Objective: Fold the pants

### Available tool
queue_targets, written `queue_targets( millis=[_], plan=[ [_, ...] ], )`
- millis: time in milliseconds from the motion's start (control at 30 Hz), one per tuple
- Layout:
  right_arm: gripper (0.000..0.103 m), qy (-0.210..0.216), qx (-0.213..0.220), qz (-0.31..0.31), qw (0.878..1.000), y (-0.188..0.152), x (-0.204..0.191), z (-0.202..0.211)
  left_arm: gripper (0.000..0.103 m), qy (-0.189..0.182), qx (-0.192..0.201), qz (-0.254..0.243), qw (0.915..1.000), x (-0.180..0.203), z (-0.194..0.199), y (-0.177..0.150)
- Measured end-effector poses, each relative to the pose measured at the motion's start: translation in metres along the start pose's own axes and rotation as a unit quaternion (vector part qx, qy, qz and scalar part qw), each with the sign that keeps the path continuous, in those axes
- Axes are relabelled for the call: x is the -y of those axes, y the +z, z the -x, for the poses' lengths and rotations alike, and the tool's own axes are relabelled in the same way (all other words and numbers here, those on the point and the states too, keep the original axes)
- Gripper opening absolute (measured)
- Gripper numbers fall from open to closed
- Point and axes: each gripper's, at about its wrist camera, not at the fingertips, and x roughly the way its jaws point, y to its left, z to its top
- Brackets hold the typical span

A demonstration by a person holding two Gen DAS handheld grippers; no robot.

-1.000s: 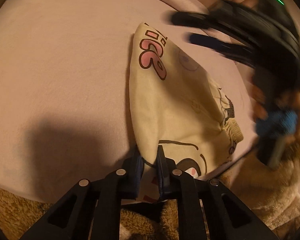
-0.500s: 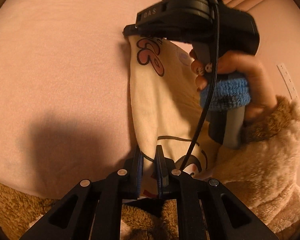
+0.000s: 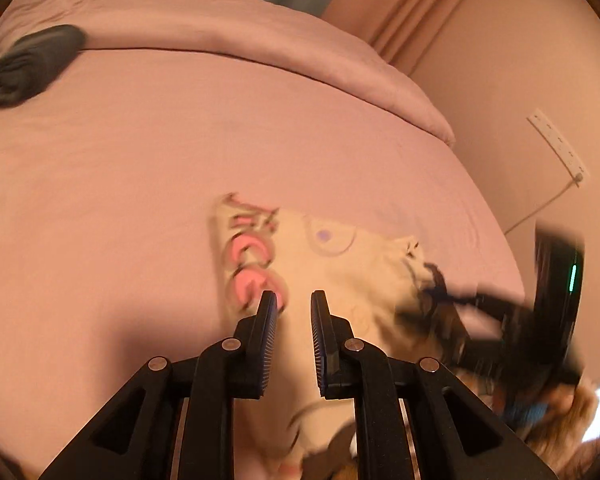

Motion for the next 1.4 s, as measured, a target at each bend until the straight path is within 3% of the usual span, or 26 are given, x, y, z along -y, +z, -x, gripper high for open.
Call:
queue_targets(
  millis=[67,133,167,233,333,400,500,600,667,733,833,967,1200,1333,1400],
  plan=[
    [0.054,-0.012,-0.027,-0.014,0.999,-0.027,0.009,-0.011,0.013,0.034,-0.004,-0.022,0.9992,0.001,-0.024,0.003],
    [0.053,-0.016,-0.004,-0.021,1.000,-0.046,0.010,-0.010,0.013,0.114,-0.023,-0.021,0.9930,-0.007,-0.051,0.000],
    [0.052,-0.021,0.003,-0.027,0.999,-0.054,0.009,-0.007,0.013,0.129,-0.037,-0.018,0.9908,-0.012,-0.062,-0.005],
    [0.050,-0.026,0.001,-0.031,0.999,-0.061,0.007,-0.002,0.013,0.119,-0.018,-0.025,0.9924,-0.013,-0.058,-0.008],
    [0.049,-0.021,0.002,-0.034,0.999,-0.066,0.009,0.006,0.013,0.111,-0.042,-0.024,0.9926,-0.013,-0.053,-0.002],
    [0.048,-0.015,-0.002,-0.048,0.999,-0.061,0.011,0.015,0.013,0.079,-0.047,-0.011,0.9957,-0.013,-0.046,0.012],
    [0.051,-0.013,0.022,-0.049,0.998,-0.052,0.010,0.028,0.013,0.043,-0.017,-0.016,0.9988,-0.009,-0.040,0.030],
    [0.051,-0.020,0.021,-0.050,0.998,-0.042,0.011,0.017,0.013,0.034,-0.018,-0.023,0.9990,-0.006,-0.063,0.039],
    [0.051,-0.010,-0.003,-0.072,0.997,-0.047,0.017,0.000,0.013,0.056,-0.045,-0.020,0.9972,-0.010,-0.088,0.040],
    [0.051,-0.017,0.009,-0.067,0.998,-0.051,0.015,-0.005,0.013,0.069,-0.063,-0.012,0.9955,-0.017,-0.109,0.037],
    [0.051,-0.031,0.012,-0.064,0.997,-0.052,0.010,-0.006,0.013,0.050,-0.056,0.021,0.9970,-0.030,-0.111,0.041],
    [0.051,-0.042,0.010,-0.059,0.997,-0.050,0.006,-0.009,0.010,0.029,-0.064,0.051,0.9962,-0.043,-0.109,0.042],
    [0.052,-0.044,0.020,-0.055,0.997,-0.059,0.011,-0.001,0.011,-0.007,-0.050,0.050,0.9975,-0.030,-0.059,0.030],
    [0.068,-0.036,0.029,-0.048,0.998,-0.060,0.003,0.000,0.045,-0.007,-0.040,0.028,0.9988,-0.030,-0.025,0.010],
    [0.072,-0.041,0.026,-0.037,0.998,-0.060,-0.002,-0.002,0.052,-0.009,-0.028,0.050,0.9983,-0.038,-0.009,0.000]
  ],
)
